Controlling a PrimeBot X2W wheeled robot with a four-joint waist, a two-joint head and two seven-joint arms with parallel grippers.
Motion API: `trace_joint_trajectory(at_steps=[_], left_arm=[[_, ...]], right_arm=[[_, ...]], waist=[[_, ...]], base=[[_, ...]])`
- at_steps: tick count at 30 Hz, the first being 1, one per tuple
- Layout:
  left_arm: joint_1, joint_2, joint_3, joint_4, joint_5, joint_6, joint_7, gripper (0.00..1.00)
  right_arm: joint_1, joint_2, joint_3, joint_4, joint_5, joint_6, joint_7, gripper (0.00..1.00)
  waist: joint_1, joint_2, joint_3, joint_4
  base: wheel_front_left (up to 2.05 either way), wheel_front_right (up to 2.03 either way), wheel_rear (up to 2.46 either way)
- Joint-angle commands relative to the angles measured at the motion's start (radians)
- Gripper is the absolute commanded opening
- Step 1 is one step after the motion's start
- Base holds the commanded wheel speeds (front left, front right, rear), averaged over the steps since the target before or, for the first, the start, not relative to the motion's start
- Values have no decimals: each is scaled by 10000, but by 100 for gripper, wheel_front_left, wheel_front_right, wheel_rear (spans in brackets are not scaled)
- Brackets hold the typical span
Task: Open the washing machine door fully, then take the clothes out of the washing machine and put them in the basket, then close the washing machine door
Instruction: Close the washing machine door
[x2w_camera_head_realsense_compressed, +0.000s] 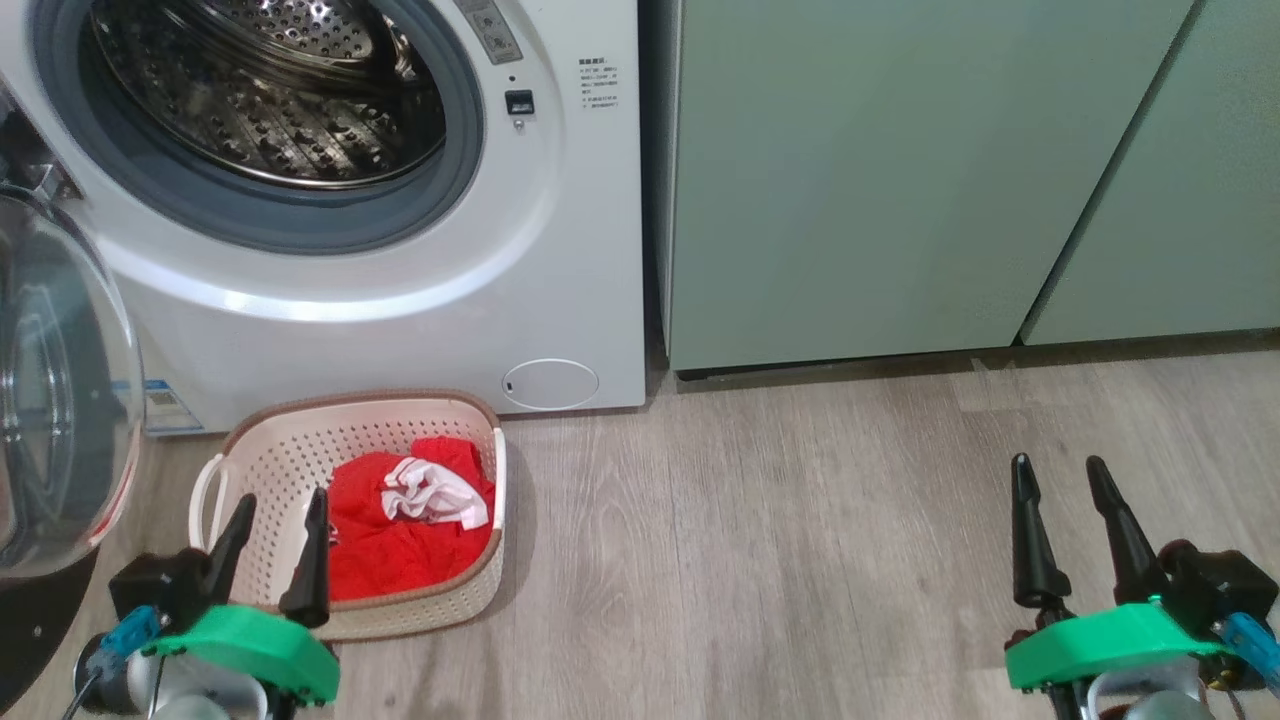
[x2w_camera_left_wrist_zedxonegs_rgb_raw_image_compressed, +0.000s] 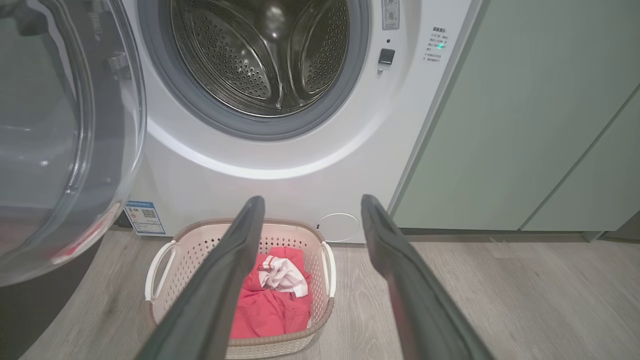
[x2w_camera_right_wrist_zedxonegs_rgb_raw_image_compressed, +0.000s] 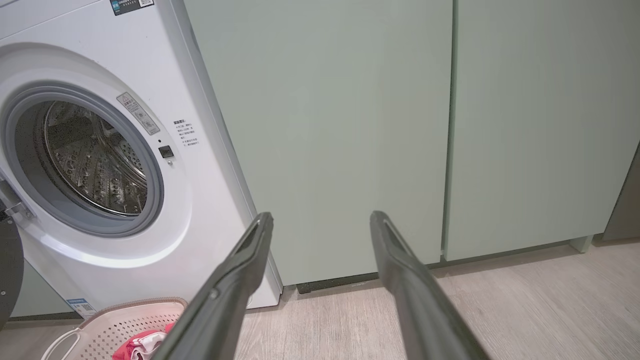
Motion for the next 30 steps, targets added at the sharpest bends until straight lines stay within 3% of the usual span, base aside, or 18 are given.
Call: trace_joint_trajectory(at_steps=[1, 10, 18, 30], left_arm=[[-514, 207, 301, -349, -18, -61, -105, 100], [-508, 203, 191, -385, -66, -61, -105, 100], [-580, 92, 159, -425, 89, -61, -105, 100], [-785, -96, 652, -404, 596, -61, -105, 100]], right_arm=[[-134, -32, 203, -277, -4, -7, -61, 100], [-119, -33, 184, -275, 23, -7, -61, 100], [-33, -21, 109, -289, 25, -7, -61, 100], [-180, 15, 208, -315, 76, -7, -61, 100]], waist=[[0, 0, -11, 7], [0, 0, -15, 109], [0, 0, -52, 667], [0, 0, -11, 2601]], base=[[-61, 61, 0], [-5, 5, 0], [0, 0, 0], [0, 0, 0]])
